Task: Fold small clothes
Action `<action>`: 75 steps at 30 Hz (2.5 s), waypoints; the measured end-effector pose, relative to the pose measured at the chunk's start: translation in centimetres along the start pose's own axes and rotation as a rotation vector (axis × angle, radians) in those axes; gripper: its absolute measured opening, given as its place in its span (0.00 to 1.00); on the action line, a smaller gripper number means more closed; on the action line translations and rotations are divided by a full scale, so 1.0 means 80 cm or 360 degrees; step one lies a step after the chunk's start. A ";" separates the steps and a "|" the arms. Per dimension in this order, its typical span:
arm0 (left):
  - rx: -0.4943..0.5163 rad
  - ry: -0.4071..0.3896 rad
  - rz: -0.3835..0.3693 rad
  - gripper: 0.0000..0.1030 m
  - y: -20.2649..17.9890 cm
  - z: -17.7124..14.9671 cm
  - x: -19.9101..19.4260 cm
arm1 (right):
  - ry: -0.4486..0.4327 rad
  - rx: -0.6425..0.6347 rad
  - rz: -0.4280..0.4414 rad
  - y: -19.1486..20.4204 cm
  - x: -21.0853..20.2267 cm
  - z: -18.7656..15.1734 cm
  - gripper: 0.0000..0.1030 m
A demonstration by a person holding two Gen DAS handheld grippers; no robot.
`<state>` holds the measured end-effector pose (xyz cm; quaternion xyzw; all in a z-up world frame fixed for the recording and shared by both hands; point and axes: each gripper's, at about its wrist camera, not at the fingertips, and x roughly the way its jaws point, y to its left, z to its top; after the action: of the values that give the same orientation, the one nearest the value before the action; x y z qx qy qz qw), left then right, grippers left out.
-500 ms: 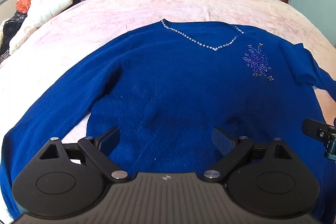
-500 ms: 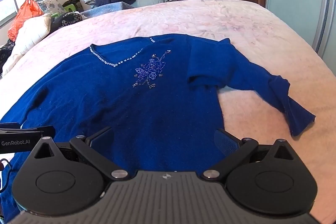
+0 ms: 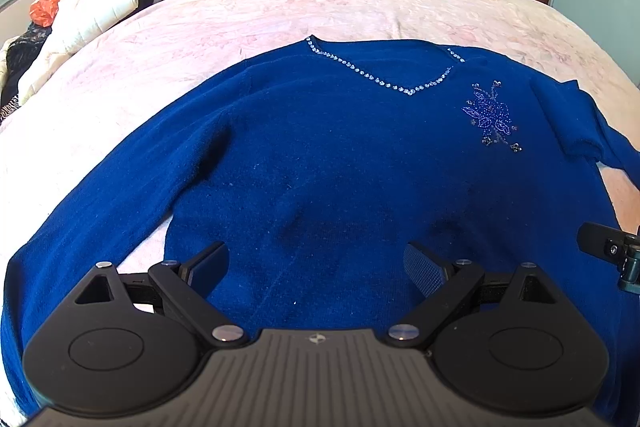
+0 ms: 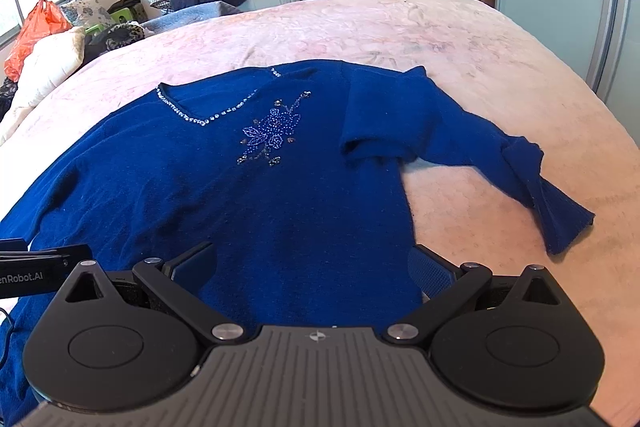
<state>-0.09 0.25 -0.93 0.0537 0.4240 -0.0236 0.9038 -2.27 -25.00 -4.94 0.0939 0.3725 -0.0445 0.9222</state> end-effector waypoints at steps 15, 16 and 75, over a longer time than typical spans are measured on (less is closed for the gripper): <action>0.0026 -0.0006 0.0014 0.92 -0.003 -0.001 -0.002 | 0.0045 0.0032 0.0011 -0.002 0.007 0.000 1.00; 0.0027 -0.0009 0.0014 0.92 -0.003 -0.001 -0.002 | 0.0044 0.0029 0.0007 -0.002 0.007 -0.001 1.00; 0.0074 -0.0007 0.0099 0.92 -0.013 -0.007 0.004 | -0.0002 0.0064 0.0054 -0.012 0.009 -0.007 1.00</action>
<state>-0.40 -0.69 -1.58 0.0878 0.4193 -0.0053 0.9036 -2.29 -25.84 -5.95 0.1186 0.3694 -0.0363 0.9210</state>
